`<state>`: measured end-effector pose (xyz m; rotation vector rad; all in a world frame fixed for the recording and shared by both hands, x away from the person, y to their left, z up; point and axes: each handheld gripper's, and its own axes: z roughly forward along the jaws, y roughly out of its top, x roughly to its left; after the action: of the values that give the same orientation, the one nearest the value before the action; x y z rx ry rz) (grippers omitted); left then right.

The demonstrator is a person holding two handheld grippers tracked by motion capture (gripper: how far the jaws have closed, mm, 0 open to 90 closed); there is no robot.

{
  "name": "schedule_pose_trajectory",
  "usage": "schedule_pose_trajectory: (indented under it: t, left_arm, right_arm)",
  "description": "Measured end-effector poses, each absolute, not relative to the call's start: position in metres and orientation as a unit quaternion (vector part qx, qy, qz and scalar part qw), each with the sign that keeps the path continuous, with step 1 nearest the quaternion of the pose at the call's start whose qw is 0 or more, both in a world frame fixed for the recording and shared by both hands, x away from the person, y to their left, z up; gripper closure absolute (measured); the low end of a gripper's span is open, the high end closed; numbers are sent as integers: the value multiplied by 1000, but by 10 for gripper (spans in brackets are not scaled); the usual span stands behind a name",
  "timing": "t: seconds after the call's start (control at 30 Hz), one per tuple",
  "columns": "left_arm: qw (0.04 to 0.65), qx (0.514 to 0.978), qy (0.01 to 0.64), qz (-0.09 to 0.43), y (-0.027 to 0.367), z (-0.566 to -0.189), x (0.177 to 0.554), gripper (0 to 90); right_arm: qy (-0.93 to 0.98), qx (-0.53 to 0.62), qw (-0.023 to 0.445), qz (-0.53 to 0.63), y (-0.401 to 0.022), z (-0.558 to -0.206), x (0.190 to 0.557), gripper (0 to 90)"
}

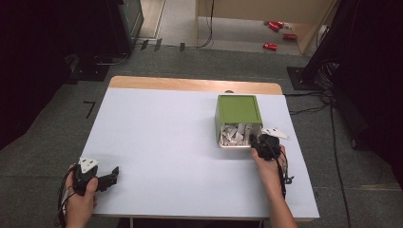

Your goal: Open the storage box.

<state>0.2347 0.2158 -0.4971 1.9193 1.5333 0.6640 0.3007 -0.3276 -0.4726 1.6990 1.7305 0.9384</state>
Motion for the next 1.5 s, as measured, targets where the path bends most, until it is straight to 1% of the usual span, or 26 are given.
schedule_pose_trajectory:
  t: [0.27, 0.53, 0.57, 0.67, 0.77, 1.1, 1.5]
  left_arm:
    - [294, 721, 576, 249, 216, -497, 235, 127]
    - [294, 721, 576, 249, 216, -497, 235, 127]
    - [294, 721, 576, 249, 216, -497, 235, 127]
    - [294, 721, 576, 250, 216, -497, 235, 127]
    - [294, 721, 576, 250, 216, -497, 235, 127]
    - [295, 721, 576, 250, 216, -497, 235, 127]
    - [294, 721, 576, 249, 216, -497, 235, 127]
  right_arm:
    - [641, 629, 258, 357, -331, -474, 285, 748]
    - [639, 631, 245, 367, -332, -478, 270, 763]
    - [640, 629, 247, 366, -329, -477, 267, 783]
    - [639, 630, 254, 362, -326, -475, 265, 792]
    - [635, 630, 261, 363, -327, -474, 262, 825]
    - [633, 635, 270, 351, -325, -469, 258, 875]
    - [633, 637, 272, 345, -327, -464, 246, 883]
